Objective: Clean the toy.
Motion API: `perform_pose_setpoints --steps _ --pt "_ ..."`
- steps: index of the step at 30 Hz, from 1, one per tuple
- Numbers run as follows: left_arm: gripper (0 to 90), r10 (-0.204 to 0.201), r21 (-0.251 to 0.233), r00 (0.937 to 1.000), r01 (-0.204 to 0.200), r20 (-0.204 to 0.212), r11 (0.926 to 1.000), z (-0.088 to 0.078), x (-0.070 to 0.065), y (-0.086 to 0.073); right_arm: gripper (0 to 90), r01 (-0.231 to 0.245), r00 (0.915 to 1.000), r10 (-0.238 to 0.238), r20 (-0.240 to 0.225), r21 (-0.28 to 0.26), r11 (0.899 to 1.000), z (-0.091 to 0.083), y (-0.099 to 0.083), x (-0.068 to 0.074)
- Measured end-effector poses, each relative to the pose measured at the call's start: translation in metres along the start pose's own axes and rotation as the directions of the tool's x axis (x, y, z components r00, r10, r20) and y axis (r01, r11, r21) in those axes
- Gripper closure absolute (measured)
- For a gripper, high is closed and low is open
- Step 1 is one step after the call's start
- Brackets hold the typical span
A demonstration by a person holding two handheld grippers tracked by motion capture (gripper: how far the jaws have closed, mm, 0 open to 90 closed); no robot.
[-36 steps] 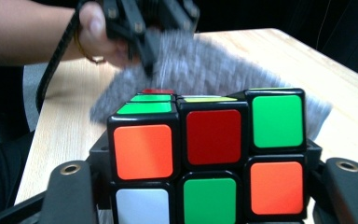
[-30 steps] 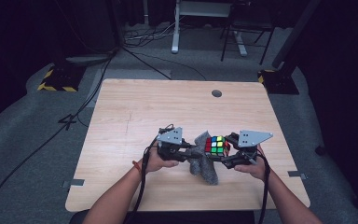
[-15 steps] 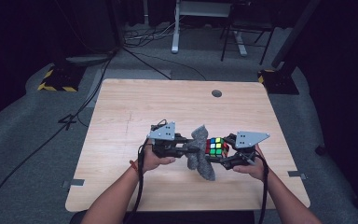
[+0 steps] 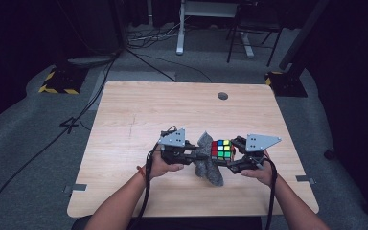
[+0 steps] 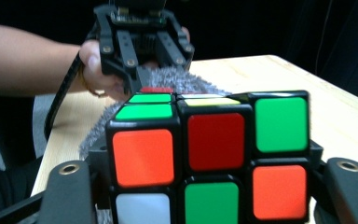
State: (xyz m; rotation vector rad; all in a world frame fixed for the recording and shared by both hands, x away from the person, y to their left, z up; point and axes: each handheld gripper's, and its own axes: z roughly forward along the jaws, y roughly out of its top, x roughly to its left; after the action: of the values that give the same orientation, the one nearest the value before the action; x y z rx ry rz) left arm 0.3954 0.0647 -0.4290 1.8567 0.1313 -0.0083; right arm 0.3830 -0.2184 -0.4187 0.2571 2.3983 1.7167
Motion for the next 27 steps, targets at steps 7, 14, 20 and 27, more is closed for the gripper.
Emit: perform_pose_setpoints --steps 7,14,20,27 --pt "74.7 0.016 -0.015 0.9996 -0.015 0.022 0.9998 -0.002 -0.004 0.005 33.0 0.015 0.9997 -0.013 -0.021 0.140 0.990 0.008 -0.002 0.001" --pt "74.8 0.016 0.023 0.9998 -0.016 -0.014 0.9996 -0.001 0.002 0.002 33.4 -0.006 0.9999 0.008 -0.014 0.156 0.988 0.007 -0.004 -0.001" --pt "74.8 0.008 0.092 1.0000 -0.008 -0.001 0.9957 0.010 0.003 -0.007 33.5 -0.017 0.9998 0.016 0.007 0.084 0.996 0.002 0.000 -0.001" --pt "74.6 -0.007 0.128 0.9998 0.004 0.020 0.9917 0.015 0.004 -0.011 33.5 -0.051 0.9985 0.051 0.019 0.002 0.999 -0.005 0.002 -0.004"
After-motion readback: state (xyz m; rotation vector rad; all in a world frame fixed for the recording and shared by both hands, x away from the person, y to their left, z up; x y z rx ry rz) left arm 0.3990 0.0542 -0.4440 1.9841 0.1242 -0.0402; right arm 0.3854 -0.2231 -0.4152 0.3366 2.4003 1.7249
